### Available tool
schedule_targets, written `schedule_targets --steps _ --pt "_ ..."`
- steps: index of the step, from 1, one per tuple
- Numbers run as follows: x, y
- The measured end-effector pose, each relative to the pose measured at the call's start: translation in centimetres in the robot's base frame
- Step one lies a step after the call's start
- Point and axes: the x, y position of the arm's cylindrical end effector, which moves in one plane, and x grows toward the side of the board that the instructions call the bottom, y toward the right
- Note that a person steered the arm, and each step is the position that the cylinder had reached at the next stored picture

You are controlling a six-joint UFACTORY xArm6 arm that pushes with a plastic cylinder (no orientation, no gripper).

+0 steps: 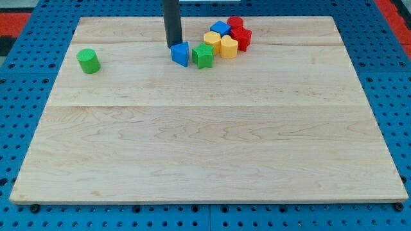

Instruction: Move the arm into the group of objects

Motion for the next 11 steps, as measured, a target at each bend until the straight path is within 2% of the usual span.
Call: schedule_targets --steps 5,7,8,9,10,11 --pt "0.2 -0.3" --pt "-0.8 0.0" --pt "-2.7 0.3" --pt "-3.7 1.2" --pt "-2.6 2.4" --pt "-2.7 5.5"
